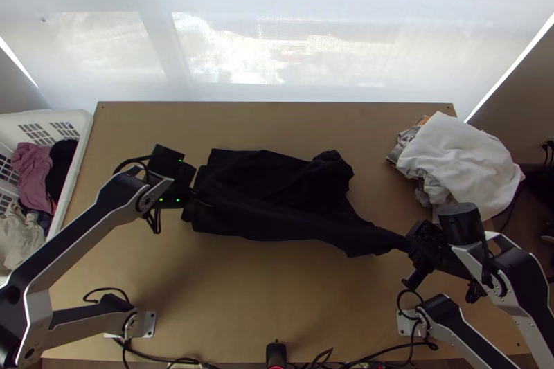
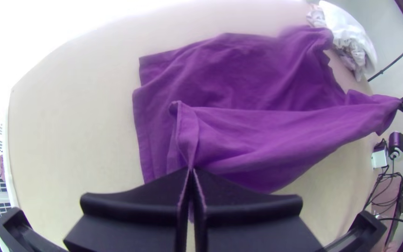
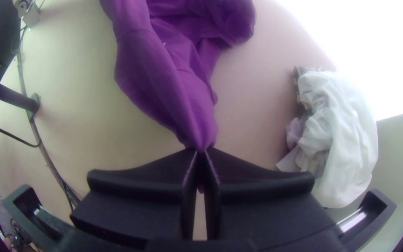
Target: Fold the t-shirt
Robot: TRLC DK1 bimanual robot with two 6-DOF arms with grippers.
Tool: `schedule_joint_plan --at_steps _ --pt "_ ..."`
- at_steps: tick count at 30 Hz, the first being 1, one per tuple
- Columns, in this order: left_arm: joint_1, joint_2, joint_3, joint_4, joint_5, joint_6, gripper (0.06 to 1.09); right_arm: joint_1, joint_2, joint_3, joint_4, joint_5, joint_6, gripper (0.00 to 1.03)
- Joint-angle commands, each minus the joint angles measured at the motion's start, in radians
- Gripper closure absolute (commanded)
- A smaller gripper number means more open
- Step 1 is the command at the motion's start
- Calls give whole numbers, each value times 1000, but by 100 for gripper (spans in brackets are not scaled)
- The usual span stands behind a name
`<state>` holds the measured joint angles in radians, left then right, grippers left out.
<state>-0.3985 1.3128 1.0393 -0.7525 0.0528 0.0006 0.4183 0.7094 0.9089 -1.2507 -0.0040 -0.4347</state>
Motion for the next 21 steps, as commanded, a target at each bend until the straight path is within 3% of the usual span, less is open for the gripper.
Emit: schedule_joint_plan --at_steps 1,6,12,21 --pt "73 -244 22 -136 5 55 105 4 52 105 7 1 -6 100" --pt "130 -374 53 -163 9 87 105 8 131 282 5 1 -10 100" --pt "233 -385 237 -173 28 124 105 8 249 532 -10 10 -12 100" --pt "279 -431 375 -117 36 108 105 11 282 677 -12 27 -7 100"
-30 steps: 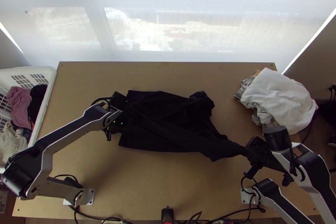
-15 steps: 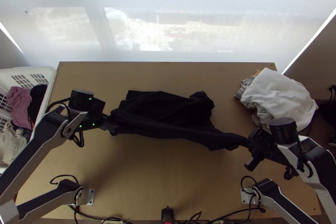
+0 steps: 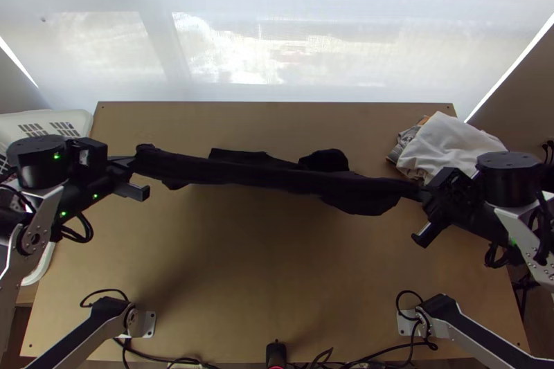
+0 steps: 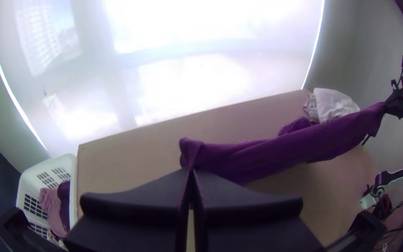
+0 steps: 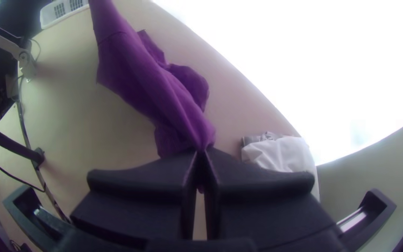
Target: Fold the t-shirt
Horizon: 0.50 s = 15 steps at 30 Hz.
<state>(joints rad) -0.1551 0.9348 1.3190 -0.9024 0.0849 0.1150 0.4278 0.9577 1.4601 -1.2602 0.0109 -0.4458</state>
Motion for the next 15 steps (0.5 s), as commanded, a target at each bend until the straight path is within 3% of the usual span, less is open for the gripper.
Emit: schedule_joint_plan --at_steps 1,9,15 --pt "34 -67 100 40 4 -9 105 3 33 146 -1 17 4 100" --pt "34 -162 148 86 3 -21 105 6 35 298 41 52 -11 100" --pt "66 -185 138 140 1 11 105 11 42 289 85 61 -30 100"
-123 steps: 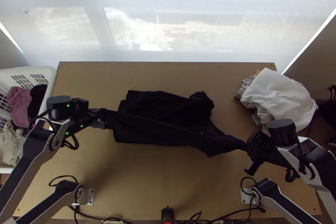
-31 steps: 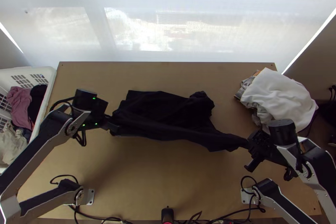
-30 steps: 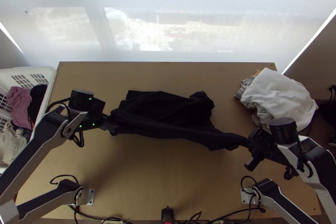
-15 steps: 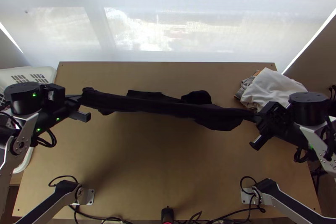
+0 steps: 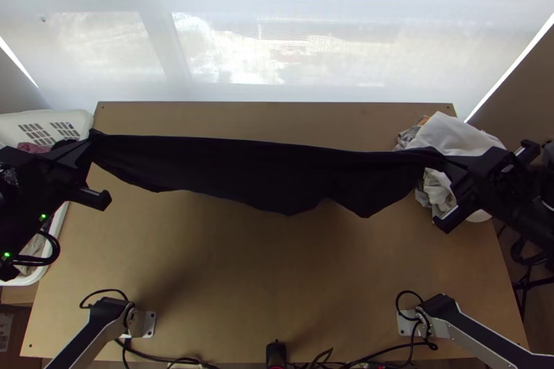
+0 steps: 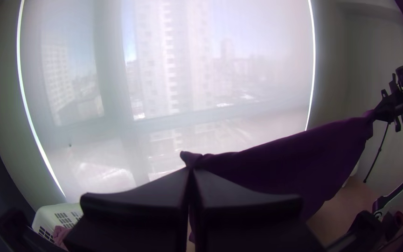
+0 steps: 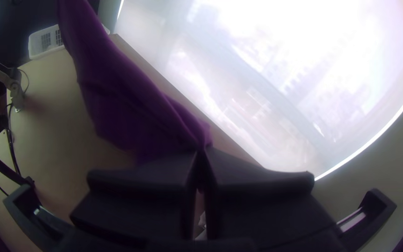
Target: Fold the t-shirt
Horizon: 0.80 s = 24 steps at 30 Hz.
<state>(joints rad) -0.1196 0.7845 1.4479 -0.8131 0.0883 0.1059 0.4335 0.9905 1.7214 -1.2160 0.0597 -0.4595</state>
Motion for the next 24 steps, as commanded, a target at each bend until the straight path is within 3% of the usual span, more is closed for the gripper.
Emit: schedule_joint_plan --at_steps 1,9,16,24 --pt "51 -30 3 72 -4 17 105 5 11 15 61 12 -18 100" --pt "135 -14 5 292 -25 -66 105 5 23 -8 291 88 -42 100" --pt "146 -11 -15 368 -50 -69 105 1 10 -34 418 132 -102 100" --pt "146 78 -54 588 -79 -57 105 -7 23 -146 661 180 -180 100"
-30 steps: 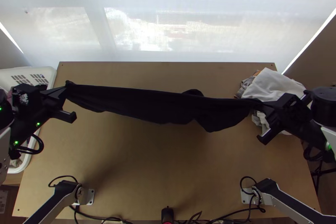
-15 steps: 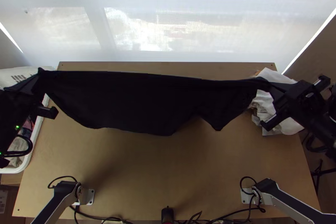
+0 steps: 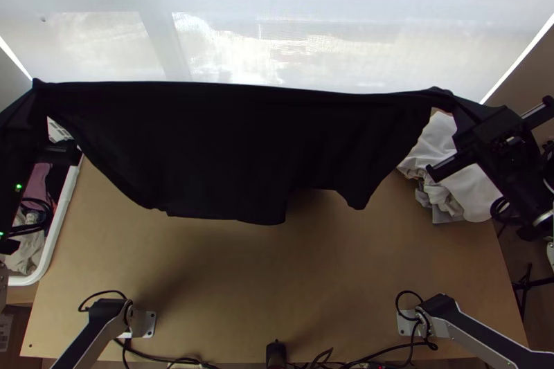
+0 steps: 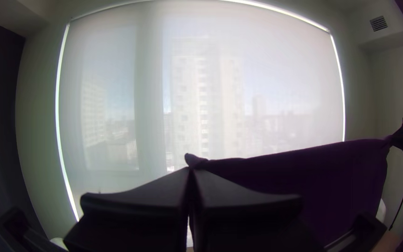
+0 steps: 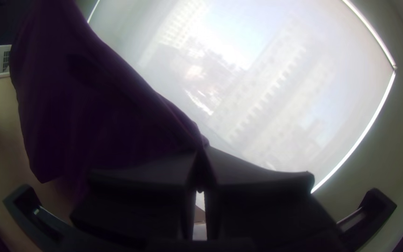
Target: Fold the t-shirt
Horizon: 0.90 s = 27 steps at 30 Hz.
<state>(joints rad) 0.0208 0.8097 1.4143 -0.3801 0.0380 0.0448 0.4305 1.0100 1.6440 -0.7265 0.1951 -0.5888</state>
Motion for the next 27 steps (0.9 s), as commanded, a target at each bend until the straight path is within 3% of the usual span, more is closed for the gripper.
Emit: schedule_joint_plan --at_steps 1,11,27 --pt "4 57 -20 184 -38 4 105 -4 2 -70 180 49 -49 100" --pt "-2 2 -29 170 -50 4 105 1 -77 -59 125 73 -55 100" --pt "-144 -290 -239 -355 13 12 105 120 -255 -225 -257 69 61 100"
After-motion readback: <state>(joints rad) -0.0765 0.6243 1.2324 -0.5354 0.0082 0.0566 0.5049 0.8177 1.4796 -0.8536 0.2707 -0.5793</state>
